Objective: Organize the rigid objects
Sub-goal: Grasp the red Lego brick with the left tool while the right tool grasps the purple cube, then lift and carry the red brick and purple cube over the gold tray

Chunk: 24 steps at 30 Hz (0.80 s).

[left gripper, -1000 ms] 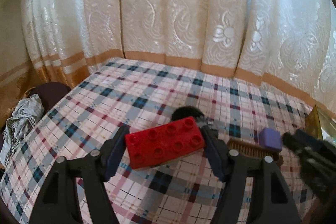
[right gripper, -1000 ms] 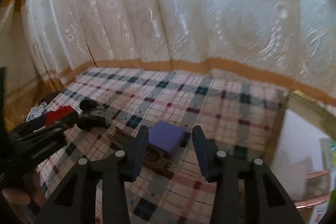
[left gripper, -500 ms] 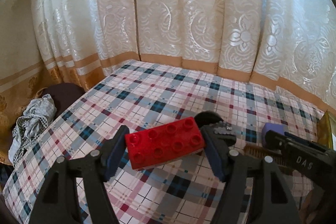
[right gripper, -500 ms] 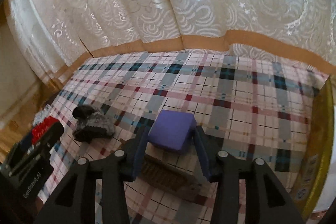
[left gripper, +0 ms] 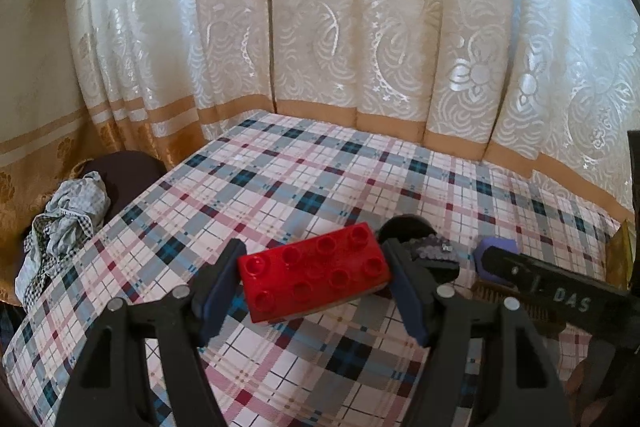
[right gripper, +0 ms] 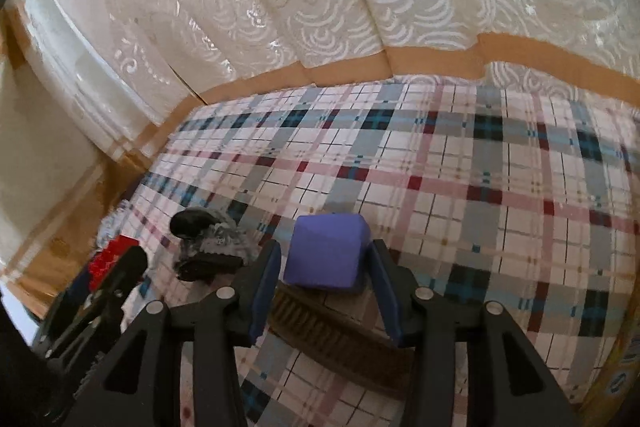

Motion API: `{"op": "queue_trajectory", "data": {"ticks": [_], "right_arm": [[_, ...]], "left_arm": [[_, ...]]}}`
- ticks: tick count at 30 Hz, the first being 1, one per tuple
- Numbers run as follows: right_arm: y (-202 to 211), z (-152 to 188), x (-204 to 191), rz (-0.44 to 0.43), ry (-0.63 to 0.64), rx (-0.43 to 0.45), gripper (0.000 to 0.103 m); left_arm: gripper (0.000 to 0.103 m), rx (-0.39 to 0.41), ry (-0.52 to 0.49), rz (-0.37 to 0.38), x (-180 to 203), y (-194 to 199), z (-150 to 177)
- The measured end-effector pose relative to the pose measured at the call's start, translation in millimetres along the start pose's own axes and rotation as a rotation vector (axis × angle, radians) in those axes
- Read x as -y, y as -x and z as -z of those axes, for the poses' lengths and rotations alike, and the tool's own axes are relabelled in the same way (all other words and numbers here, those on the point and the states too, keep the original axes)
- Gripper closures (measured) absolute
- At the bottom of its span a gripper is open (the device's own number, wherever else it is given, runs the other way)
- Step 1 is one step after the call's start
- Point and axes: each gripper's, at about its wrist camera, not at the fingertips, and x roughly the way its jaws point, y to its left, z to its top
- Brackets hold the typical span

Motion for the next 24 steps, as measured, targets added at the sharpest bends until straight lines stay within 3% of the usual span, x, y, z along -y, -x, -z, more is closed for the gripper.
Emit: {"op": "queue_trajectory", "data": {"ticks": [7,11,16,19,24], "right_arm": [[-11,-3,-14,0.089,0.084,-0.002,0.052],[-15,-1,-22,0.098,0.136,-0.001,0.04],[-20,4,-32,0.185,0.22,0.012,0.04],[-20,7,-34,0.233,0.267,0.019,0.061],[-1,8,-18,0.202,0.225,0.075,0.06]], "left_arm": [[0.033,-0.01,0.001,-0.003,-1,-3,1],[0.033,-0.011,0.0,-0.004,-1,-3,1],[0.033,-0.01,0.0,-0.001,-1,-4,0],[0.033,-0.009,-0.002,0.0,0,-4,1],[0.033,-0.004,-0.007,0.003,1,-3,2]]}}
